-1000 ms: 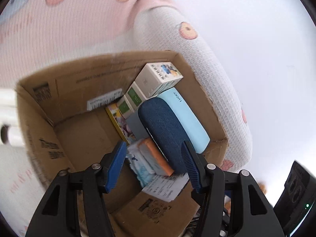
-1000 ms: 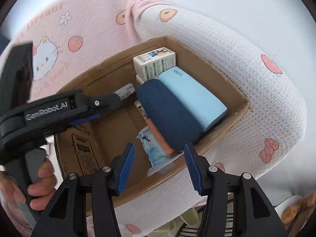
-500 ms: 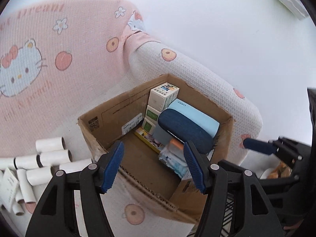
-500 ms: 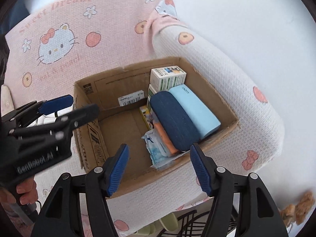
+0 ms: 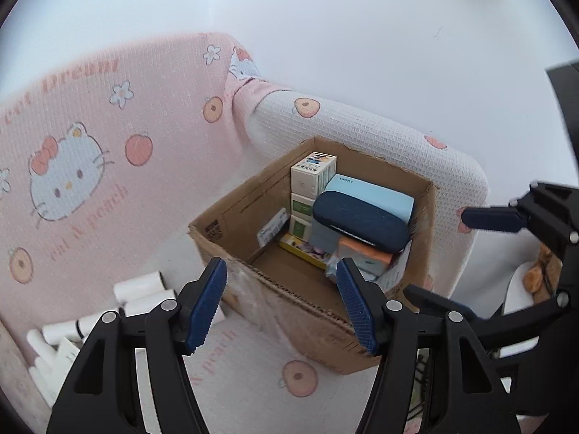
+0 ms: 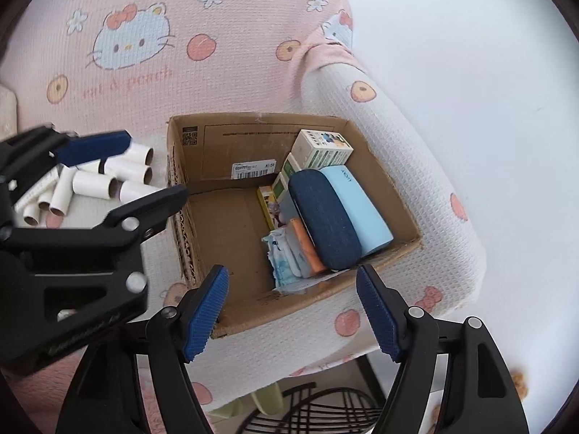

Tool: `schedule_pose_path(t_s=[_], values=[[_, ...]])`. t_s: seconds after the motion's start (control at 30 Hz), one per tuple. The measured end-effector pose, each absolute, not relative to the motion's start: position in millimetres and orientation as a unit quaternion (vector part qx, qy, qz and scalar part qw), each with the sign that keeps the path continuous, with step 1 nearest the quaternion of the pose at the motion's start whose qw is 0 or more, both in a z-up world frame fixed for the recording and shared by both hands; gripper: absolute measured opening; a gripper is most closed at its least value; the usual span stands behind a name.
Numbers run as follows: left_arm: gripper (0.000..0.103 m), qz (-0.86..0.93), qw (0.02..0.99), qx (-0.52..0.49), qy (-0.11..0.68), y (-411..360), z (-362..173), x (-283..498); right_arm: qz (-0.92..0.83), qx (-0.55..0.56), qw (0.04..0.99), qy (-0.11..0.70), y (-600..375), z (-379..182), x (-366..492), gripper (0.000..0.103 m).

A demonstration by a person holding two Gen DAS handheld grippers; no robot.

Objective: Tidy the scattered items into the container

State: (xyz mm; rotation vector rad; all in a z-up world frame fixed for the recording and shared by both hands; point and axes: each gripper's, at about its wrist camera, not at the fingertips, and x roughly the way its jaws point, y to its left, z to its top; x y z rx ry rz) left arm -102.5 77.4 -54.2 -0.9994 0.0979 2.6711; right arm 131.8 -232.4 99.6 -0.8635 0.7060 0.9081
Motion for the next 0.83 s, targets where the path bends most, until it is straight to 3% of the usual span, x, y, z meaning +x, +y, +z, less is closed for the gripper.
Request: schedule_pose_path(t_s=[0.23, 0.37, 0.83], values=[[0.067, 0.933, 0.125, -0.335, 0.037, 66.6, -46.3, -91.0, 0.408, -0.411, 0.755, 0.306, -231.6, 100.6, 125.3, 0.073], [0.067, 0.935, 0.119, -0.334, 0.023, 63.3, -43.1, -92.8, 0.403, -0.410, 0.759, 0.306, -232.6, 99.3, 127.6, 0.082], [0.067, 0.930, 0.129, -0.337, 0.073, 93.3, -42.6, -90.9, 0.412, -0.384, 0.760, 0.325, -243.3, 94.8, 147.9, 0.082]])
